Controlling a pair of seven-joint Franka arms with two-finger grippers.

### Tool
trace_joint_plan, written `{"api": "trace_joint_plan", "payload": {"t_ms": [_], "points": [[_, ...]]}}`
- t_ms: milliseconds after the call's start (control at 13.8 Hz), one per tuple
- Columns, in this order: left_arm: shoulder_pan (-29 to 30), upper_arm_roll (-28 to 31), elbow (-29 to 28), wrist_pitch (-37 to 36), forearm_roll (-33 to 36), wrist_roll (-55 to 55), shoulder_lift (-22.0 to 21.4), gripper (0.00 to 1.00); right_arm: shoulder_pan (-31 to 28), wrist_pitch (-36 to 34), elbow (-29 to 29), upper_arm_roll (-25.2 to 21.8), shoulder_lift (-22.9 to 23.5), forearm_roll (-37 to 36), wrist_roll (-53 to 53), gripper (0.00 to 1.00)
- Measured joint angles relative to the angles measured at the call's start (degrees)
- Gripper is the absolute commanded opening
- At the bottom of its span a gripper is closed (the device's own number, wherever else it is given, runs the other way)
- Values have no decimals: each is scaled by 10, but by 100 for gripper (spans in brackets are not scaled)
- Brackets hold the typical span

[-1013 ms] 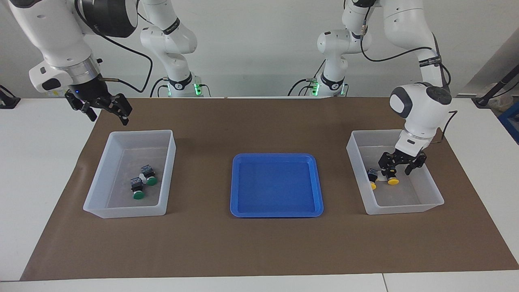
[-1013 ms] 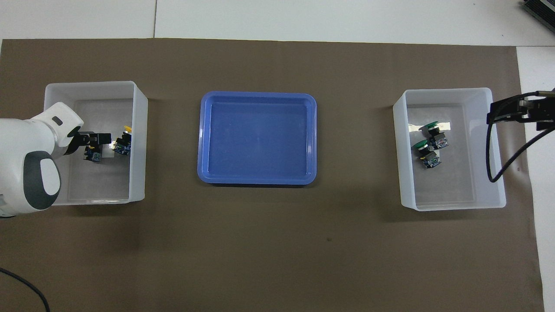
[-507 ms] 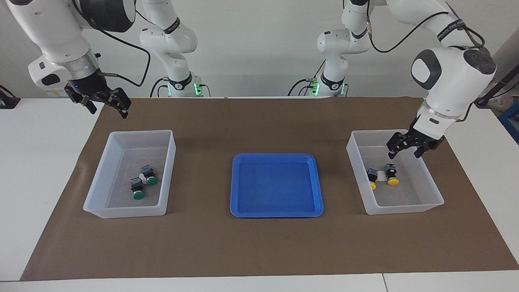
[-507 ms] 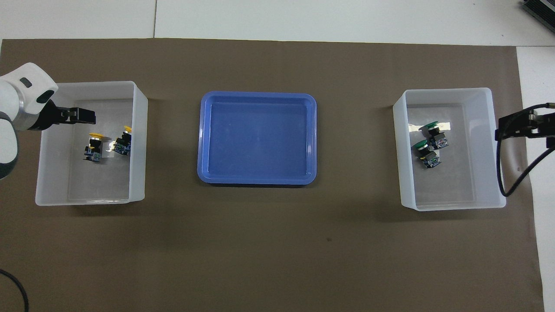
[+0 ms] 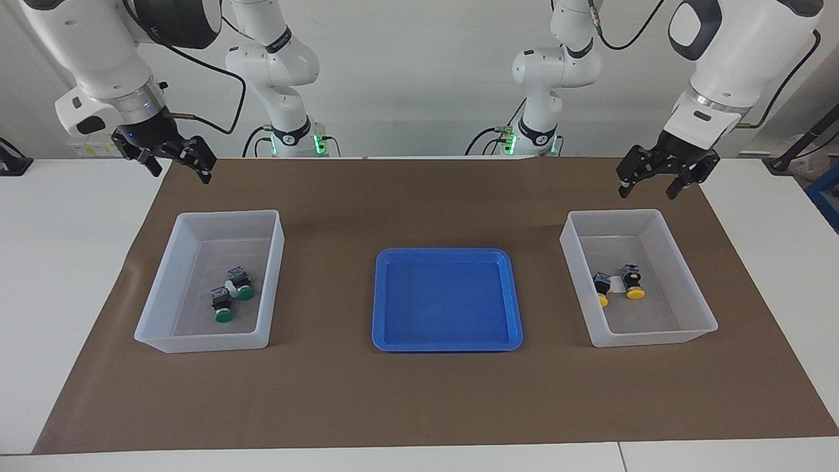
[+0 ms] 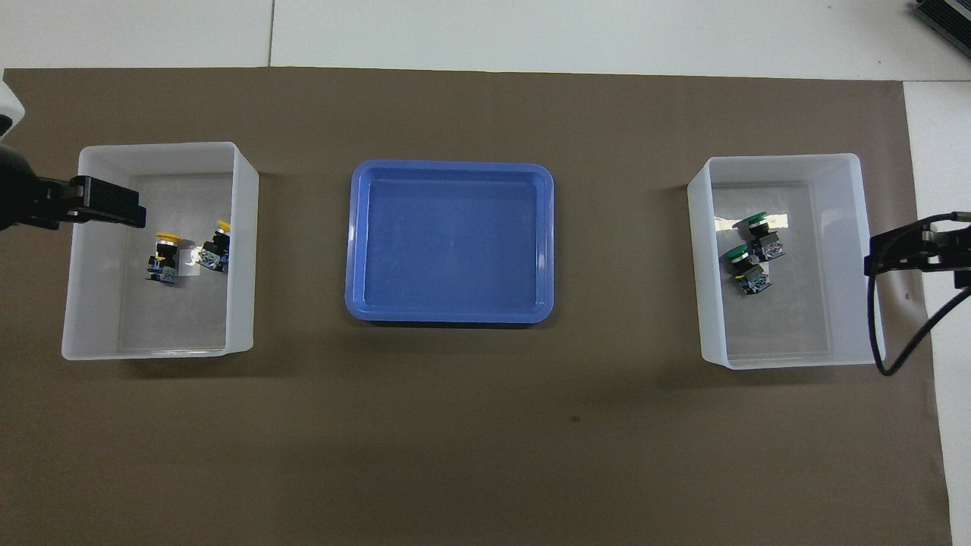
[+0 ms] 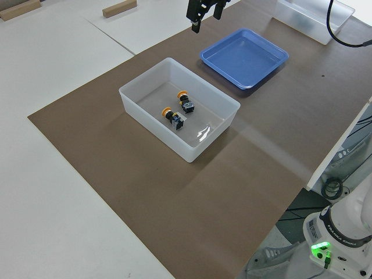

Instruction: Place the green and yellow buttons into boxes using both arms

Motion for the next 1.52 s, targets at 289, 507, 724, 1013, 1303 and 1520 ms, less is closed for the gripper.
{"api": "trace_joint_plan", "payload": {"t_ms": [289,507,724,1013,1303,1520], "points": [[-13,-1,-26,0,0,-14,-5,100,0,-1,-9,-1,-2,0,0,100],[-22,-1,-26,0,0,-14,-5,100,2,-1,-9,-1,-3,0,0,100],[-23,-1,-26,3,0,-14,-6,100,4,-1,-9,-1,-3,0,0,100],[-23,-1,-27,9,0,-14,-6,100,4,-1,-9,-1,-3,0,0,100],[-24,-1,-34,16,0,-14,-6,100,4,-1,-9,-1,-3,0,0,100],[-26,1,-35,17,0,-14,-6,100,4,-1,-9,-1,-3,0,0,100]]}}
